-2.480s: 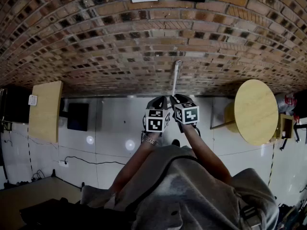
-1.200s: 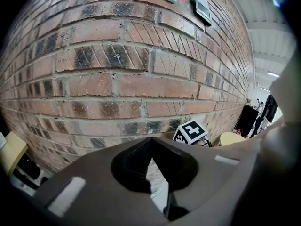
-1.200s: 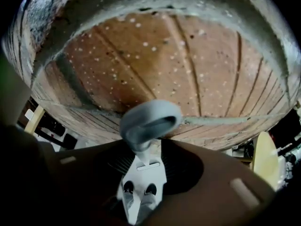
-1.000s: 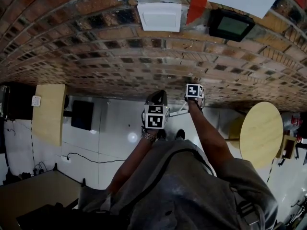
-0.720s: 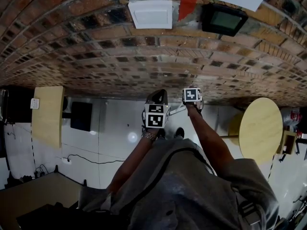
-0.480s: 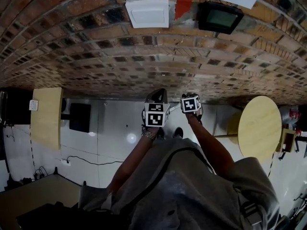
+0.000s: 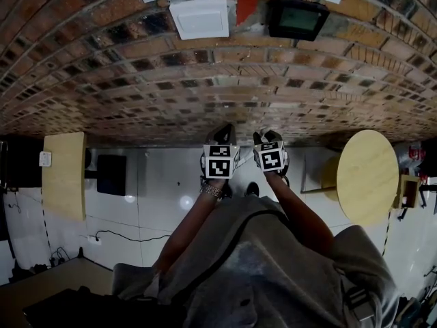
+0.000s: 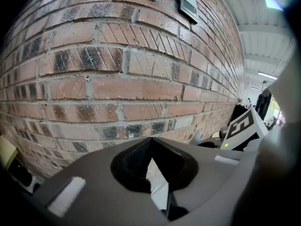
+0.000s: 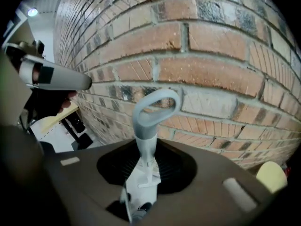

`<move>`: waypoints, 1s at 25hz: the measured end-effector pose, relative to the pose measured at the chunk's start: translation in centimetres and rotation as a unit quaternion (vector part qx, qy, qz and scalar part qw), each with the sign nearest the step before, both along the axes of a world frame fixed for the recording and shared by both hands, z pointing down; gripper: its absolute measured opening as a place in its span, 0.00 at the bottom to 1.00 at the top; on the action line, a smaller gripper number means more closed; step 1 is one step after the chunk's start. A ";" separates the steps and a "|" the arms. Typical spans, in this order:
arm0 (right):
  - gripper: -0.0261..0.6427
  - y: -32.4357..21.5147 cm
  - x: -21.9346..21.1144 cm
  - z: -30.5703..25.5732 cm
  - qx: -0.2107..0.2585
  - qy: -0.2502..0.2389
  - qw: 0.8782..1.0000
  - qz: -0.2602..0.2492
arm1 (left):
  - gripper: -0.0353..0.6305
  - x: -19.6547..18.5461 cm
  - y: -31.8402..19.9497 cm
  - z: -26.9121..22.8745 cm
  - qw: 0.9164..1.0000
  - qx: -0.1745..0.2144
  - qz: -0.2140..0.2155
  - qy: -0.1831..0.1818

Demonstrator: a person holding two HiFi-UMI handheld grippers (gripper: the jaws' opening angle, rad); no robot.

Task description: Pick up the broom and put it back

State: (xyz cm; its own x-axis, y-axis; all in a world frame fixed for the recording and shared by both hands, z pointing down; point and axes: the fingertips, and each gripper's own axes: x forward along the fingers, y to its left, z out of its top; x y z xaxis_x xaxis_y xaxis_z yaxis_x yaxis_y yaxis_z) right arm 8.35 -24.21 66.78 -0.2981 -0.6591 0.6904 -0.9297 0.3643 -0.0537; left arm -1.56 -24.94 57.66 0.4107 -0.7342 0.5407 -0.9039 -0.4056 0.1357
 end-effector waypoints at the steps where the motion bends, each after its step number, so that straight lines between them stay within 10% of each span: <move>1: 0.18 0.1 0.0 -0.7 0.006 -0.003 1.000 0.001 | 0.04 0.1 0.1 -0.1 1.000 0.001 0.002 0.000; 25: 0.19 1.3 -0.8 -3.3 0.028 -0.008 1.000 -0.005 | 0.05 -0.3 1.1 -0.9 1.000 0.010 0.010 0.000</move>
